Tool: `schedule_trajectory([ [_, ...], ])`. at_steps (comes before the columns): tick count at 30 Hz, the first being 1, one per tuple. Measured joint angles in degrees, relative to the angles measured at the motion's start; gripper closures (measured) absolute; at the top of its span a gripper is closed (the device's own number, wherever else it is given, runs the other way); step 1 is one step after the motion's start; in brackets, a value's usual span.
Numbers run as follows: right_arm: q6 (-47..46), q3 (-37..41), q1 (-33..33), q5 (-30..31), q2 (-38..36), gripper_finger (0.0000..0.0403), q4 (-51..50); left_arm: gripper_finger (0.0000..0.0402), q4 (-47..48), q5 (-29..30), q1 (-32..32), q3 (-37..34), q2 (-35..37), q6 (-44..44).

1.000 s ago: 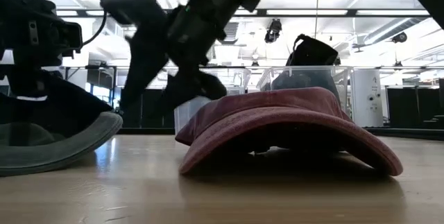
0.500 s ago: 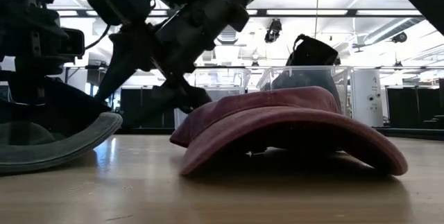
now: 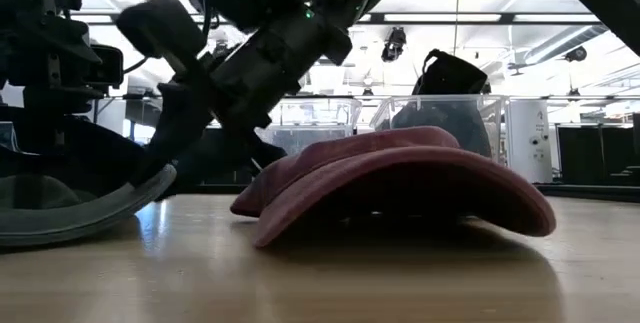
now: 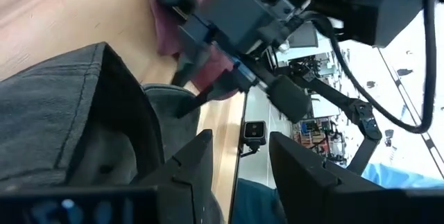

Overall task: Pick & Place hat
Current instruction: Put the black cap into the right transparent bin

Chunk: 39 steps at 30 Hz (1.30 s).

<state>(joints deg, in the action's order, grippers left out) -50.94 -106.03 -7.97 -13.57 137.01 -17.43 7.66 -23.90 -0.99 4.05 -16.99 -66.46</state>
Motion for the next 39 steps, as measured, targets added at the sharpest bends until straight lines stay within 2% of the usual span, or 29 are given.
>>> schedule_trajectory([
  [2, 0.4, -0.5, 0.0, 0.0, 0.0, 0.0376, 0.4, 0.0267, 0.3, 0.2, 0.0, 0.1, 0.0, 0.2],
  [3, 0.5, -0.6, 0.0, 0.0, -0.1, 0.0382, 0.5, 0.0267, 0.3, 0.2, 0.0, 0.2, 0.0, 0.3],
  [7, 0.9, -0.7, 0.1, 0.0, -0.3, 0.0388, -1.0, 0.0267, -2.6, 0.8, 0.0, 0.2, 0.0, -1.9],
  [10, 3.3, -0.7, 0.0, 0.7, -2.3, 0.0389, -5.4, 0.0267, -10.1, 0.9, 0.0, 0.2, 0.0, -3.1],
  [13, 7.1, -0.6, 0.0, 4.5, -6.0, 0.0389, -12.1, 0.0267, -19.7, 0.9, 0.0, 0.3, 0.0, -3.8],
  [18, 10.8, -0.6, -0.2, 15.9, -14.8, 0.0389, -25.2, 0.0266, -32.1, 1.3, 0.0, 1.9, 0.2, -2.6],
  [23, 6.5, -0.4, -2.5, 32.9, -24.6, 0.0389, -35.6, 0.0266, -37.2, 3.0, 0.0, 4.6, 0.2, 2.3],
  [27, -1.4, -0.4, -5.7, 52.1, -31.7, 0.0389, -43.1, 0.0266, -37.2, 3.1, 0.0, 6.1, 0.2, 6.5],
  [30, -14.1, -0.4, -7.4, 66.5, -35.6, 0.0389, -54.4, 0.0266, -37.2, 4.4, 0.0, 6.1, 0.2, 8.0],
  [32, -24.5, -0.2, -7.5, 70.3, -37.0, 0.0389, -64.5, 0.0266, -36.6, 5.9, 0.0, 6.1, 0.0, 8.4],
  [34, -33.0, 0.5, -6.6, 70.7, -37.3, 0.0389, -73.2, 0.0266, -35.7, 7.1, 0.0, 6.0, -0.2, 8.8],
  [37, -30.9, 5.1, -4.3, 70.1, -38.8, 0.0390, -70.5, 0.0266, -34.5, 8.2, 0.0, 6.0, -0.5, 9.3],
  [39, -32.9, 7.0, -2.2, 69.6, -38.7, 0.0390, -71.9, 0.0266, -34.2, 8.6, 0.0, 6.0, -1.0, 9.3],
])
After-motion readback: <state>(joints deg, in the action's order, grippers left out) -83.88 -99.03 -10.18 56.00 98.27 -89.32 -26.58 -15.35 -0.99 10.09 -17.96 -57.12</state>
